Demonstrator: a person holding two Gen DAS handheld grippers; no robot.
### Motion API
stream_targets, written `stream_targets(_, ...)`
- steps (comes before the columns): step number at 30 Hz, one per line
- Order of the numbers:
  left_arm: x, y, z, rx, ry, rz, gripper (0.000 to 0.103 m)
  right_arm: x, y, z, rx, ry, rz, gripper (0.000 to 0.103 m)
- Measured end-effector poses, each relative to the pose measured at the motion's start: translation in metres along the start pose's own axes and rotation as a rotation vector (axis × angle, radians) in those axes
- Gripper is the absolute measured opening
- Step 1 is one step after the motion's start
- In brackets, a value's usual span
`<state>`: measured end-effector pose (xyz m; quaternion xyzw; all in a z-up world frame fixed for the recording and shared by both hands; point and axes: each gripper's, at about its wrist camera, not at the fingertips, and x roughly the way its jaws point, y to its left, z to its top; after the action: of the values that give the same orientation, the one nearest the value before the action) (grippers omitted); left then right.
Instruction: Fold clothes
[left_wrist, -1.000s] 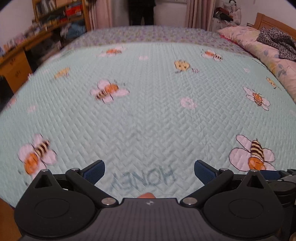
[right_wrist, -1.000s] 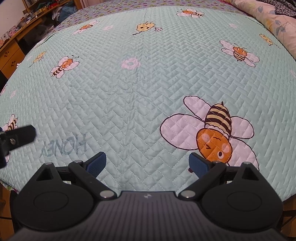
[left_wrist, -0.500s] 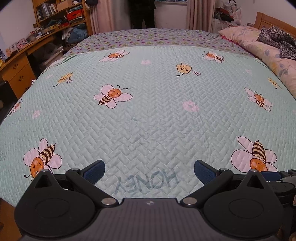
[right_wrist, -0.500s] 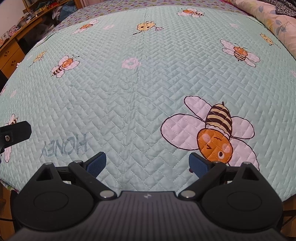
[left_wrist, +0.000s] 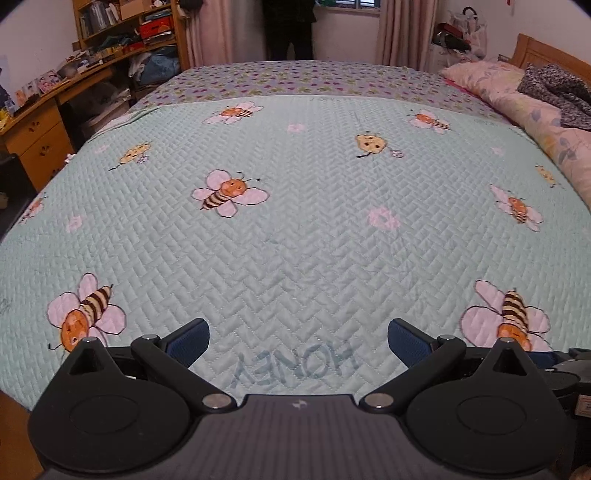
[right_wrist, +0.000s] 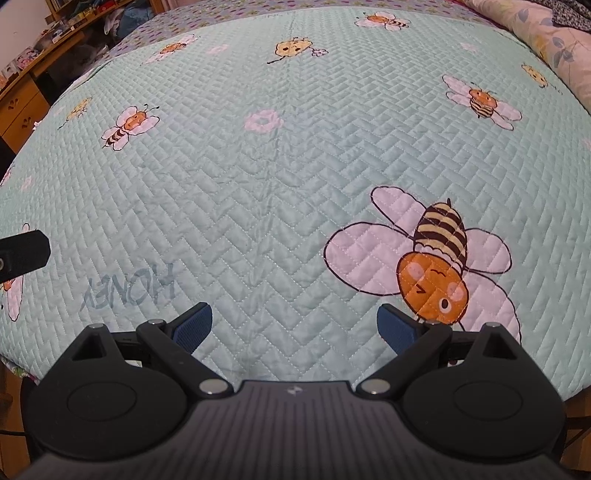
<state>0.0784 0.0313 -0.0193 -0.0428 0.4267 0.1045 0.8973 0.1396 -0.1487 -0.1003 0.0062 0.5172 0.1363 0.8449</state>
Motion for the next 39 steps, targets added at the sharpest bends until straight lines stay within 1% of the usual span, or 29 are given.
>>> stream_targets(7, -0.012, -0.006, 0.000, -0.001, -0.035, -0.036, 0.103, -0.005, -0.002, 0.000, 0.024, -0.013, 0.007, 0.096)
stream_targets(15, -0.002, -0.002, -0.003, -0.021, -0.013, -0.080, 0.102, -0.007, -0.003, 0.000, 0.024, -0.023, 0.001, 0.096)
stream_targets(19, -0.001, 0.000, -0.004, -0.023, -0.020, -0.063, 0.102, -0.007, -0.004, 0.001, 0.027, -0.024, 0.001, 0.096)
stream_targets(25, 0.000, 0.000, -0.006, -0.020, -0.024, -0.061, 0.102, -0.005, -0.003, 0.000, 0.023, -0.018, 0.002, 0.096)
stream_targets(30, -0.006, -0.006, -0.007, 0.011, -0.052, -0.040, 0.103, -0.005, -0.003, 0.000, 0.027, -0.017, 0.001, 0.096)
stream_targets(33, -0.009, -0.008, -0.007, 0.020, -0.062, -0.042, 0.103, -0.004, -0.004, 0.000, 0.030, -0.017, 0.001, 0.096)
stream_targets(36, -0.009, -0.006, -0.006, 0.014, -0.054, -0.062, 0.103, -0.004, -0.004, 0.000, 0.031, -0.016, 0.002, 0.096)
stream_targets(39, -0.009, -0.007, -0.006, 0.012, -0.051, -0.040, 0.102, -0.004, -0.004, 0.000, 0.030, -0.015, 0.003, 0.096)
